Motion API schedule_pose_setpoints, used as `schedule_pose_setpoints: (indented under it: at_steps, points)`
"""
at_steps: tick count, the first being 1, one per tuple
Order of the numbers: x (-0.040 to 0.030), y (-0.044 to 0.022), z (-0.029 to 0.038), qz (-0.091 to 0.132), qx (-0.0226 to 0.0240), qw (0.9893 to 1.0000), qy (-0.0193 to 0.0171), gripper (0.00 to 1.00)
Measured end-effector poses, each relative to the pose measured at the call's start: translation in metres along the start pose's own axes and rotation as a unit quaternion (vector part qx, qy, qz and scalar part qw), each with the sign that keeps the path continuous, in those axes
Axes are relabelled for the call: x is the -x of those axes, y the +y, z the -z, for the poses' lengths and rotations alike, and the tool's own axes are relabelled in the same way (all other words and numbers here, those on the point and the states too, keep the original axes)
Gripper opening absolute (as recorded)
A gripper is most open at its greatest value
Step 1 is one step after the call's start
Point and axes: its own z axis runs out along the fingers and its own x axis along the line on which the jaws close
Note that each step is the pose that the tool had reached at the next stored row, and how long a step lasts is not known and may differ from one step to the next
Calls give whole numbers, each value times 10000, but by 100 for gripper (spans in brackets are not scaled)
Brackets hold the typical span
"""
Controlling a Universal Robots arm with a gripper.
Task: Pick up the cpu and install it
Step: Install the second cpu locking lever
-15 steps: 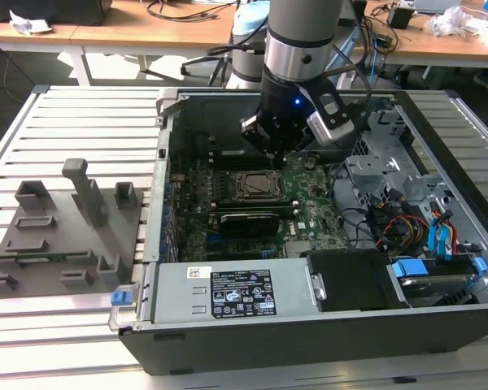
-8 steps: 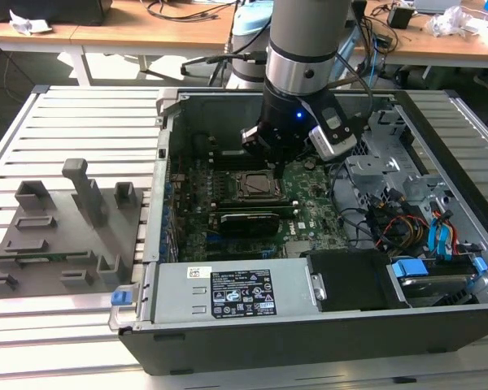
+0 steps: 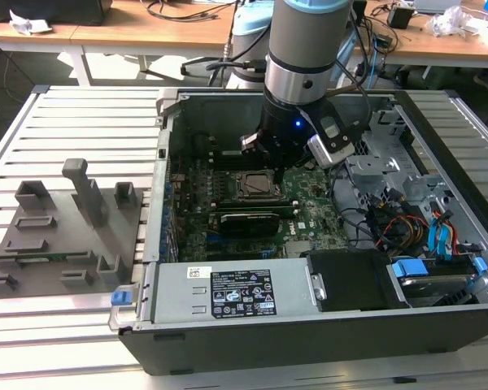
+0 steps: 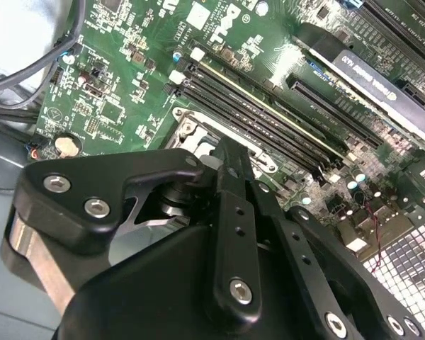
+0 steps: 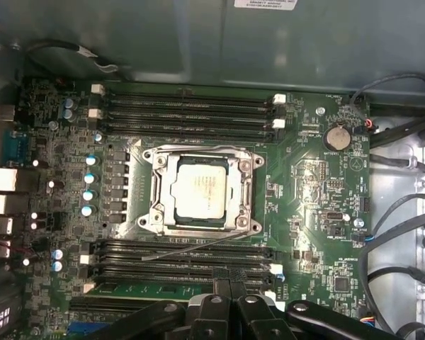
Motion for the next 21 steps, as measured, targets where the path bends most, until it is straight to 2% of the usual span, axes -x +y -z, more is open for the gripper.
schedule_pose_setpoints:
  at_steps: [12,13,15,18,19,20,21]
  points:
    - [0,-1,-17,0,-2,10000,0,11]
    - [-1,-3,-38,0,-1,10000,0,11]
    - [-3,-10,-135,-1,-2,10000,5,11]
    - [-4,-15,-193,0,3,10000,6,11]
    - [-4,-16,-204,-1,17,10000,5,11]
    - [-6,-17,-223,-1,59,10000,3,11]
    - [-7,-18,-242,-2,81,10000,1,11]
